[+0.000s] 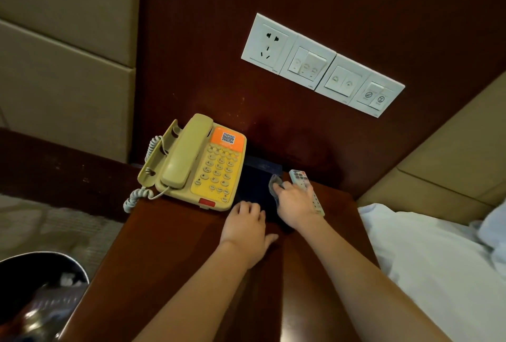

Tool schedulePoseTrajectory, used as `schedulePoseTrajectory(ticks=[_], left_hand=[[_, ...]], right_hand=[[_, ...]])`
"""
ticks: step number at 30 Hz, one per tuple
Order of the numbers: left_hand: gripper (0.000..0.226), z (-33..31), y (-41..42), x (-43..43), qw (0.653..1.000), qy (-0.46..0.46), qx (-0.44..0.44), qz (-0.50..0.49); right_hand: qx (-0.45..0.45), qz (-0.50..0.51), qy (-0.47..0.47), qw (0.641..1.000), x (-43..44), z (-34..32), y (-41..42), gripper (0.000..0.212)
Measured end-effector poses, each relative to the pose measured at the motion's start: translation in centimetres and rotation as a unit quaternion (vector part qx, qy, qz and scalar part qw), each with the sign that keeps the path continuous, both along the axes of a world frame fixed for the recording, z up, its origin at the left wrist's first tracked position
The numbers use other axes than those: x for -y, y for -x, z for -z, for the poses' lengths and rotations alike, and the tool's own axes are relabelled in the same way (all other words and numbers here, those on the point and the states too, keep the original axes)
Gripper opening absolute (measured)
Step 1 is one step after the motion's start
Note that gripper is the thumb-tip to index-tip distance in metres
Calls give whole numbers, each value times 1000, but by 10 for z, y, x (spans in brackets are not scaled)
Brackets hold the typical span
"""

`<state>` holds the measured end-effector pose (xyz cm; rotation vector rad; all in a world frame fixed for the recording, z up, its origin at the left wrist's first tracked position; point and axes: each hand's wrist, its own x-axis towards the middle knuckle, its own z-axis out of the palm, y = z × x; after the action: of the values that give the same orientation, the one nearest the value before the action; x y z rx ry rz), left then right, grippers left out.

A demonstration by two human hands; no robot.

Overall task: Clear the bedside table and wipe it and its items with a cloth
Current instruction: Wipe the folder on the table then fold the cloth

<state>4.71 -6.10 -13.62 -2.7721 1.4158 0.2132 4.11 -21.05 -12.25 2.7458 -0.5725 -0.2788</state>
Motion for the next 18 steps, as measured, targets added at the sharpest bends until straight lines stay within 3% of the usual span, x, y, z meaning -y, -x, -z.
schedulePoseTrajectory(ticks=[18], left_hand=[[65,-15,71,-60,997,-55,-42,34]], right_hand=[[13,-89,-79,993,-33,2,121,54]])
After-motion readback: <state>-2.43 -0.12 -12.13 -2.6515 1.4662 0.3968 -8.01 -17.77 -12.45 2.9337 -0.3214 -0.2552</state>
